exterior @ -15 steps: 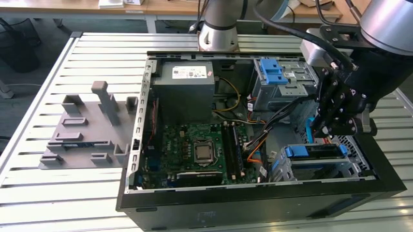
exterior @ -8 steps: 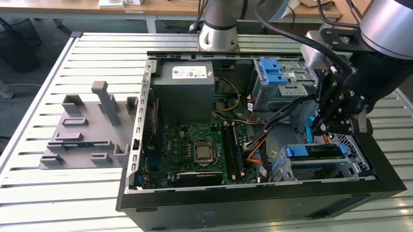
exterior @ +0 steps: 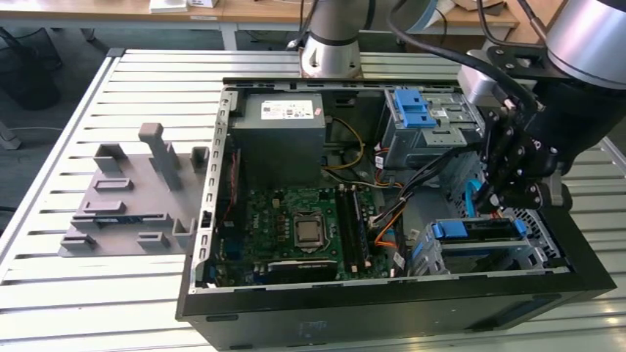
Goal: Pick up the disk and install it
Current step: 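Insert the second disk wire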
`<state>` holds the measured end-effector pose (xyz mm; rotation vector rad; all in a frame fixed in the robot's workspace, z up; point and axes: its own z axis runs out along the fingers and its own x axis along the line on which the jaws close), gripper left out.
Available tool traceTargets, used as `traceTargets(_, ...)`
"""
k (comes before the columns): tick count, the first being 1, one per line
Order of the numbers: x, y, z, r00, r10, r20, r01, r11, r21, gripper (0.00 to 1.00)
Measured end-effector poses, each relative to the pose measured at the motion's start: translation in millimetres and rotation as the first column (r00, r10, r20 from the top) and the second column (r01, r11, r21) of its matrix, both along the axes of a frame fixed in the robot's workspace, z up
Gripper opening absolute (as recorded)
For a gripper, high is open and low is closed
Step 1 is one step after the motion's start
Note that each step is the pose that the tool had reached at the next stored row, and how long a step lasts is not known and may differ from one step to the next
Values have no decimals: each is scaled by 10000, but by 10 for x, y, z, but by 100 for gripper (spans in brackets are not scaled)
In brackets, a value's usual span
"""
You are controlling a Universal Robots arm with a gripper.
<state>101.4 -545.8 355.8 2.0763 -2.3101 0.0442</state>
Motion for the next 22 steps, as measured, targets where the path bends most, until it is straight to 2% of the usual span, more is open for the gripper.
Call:
traceTargets(4, -1, -1, -1, 10000, -18, 0, 18, 10000, -28, 16)
traceTargets(9, 9, -8, -48, 10000, -47, -7, 47, 9999, 102, 16)
traceTargets(16, 12, -9, -65, 9998, -220, -8, 220, 9997, 103, 16)
traceTargets(19, 12, -10, -78, 9984, -564, -7, 564, 9984, 101, 16)
traceTargets(22, 12, -27, -93, 9983, -583, -8, 583, 9983, 100, 16)
